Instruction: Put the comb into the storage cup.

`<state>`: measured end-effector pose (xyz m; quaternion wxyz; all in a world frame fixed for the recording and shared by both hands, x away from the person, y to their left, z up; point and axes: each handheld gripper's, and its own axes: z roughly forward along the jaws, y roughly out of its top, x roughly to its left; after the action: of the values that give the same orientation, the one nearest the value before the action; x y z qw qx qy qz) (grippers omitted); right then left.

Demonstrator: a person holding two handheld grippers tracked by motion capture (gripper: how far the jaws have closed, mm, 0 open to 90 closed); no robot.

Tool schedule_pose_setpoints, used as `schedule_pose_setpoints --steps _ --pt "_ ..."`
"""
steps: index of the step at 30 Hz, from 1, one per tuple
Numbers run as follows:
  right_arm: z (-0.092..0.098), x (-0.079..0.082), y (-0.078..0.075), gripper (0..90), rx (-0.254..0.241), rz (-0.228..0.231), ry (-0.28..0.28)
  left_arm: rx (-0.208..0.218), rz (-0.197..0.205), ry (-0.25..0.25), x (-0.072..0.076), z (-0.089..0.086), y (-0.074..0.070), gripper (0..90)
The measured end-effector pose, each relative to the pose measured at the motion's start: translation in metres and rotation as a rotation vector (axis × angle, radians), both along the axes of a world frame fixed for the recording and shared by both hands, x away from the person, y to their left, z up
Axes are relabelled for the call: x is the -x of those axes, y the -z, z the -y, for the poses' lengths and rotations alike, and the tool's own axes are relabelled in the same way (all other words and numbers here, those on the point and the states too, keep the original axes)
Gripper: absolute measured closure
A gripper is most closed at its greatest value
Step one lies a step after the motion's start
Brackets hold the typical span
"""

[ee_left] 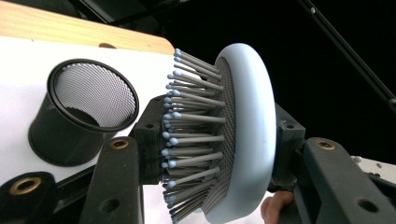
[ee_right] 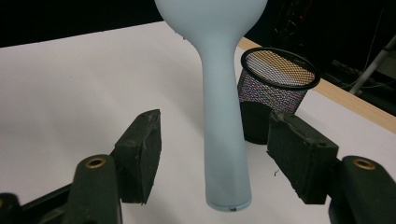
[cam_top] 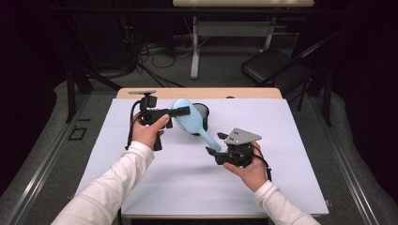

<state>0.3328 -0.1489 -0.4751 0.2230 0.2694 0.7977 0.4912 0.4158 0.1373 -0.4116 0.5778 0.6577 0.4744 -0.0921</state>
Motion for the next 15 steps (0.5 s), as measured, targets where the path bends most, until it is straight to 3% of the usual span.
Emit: schedule_pose_setpoints --steps 15 --pt "-0.0005 0.0016 0.003 22.0 0.005 -0.04 0.028 -0.02 0.057 -0.049 -0.0034 -0.0065 -0.0062 51.0"
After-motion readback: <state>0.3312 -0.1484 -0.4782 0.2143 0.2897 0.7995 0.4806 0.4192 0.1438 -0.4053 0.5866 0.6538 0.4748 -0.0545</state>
